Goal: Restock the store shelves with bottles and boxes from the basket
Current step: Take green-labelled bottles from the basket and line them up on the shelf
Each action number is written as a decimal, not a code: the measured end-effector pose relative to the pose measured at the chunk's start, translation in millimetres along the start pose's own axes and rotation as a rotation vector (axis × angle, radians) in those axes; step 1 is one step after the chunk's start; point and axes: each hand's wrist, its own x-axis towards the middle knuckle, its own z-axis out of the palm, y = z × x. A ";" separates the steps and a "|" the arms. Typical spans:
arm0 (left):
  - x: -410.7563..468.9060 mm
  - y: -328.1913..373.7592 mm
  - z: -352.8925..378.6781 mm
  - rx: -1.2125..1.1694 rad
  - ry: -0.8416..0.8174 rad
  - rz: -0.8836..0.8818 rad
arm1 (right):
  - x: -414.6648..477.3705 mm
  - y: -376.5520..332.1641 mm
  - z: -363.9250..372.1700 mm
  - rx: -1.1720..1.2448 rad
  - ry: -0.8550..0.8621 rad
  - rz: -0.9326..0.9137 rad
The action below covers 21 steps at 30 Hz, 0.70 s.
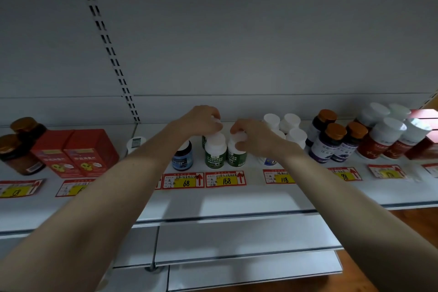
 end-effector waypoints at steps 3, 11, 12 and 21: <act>0.4 0.0 0.0 -0.004 0.006 -0.004 | 1.5 1.1 -3.7 -0.024 -0.046 -0.013; 0.7 -1.5 1.0 -0.020 0.012 -0.006 | 3.7 -2.3 -3.8 -0.078 -0.040 -0.028; 0.6 -1.5 1.3 -0.020 0.014 -0.001 | 3.7 -1.8 -4.4 -0.081 -0.058 -0.033; 0.0 -0.6 1.6 -0.015 0.020 0.027 | 3.4 -0.8 -4.1 -0.093 -0.103 -0.042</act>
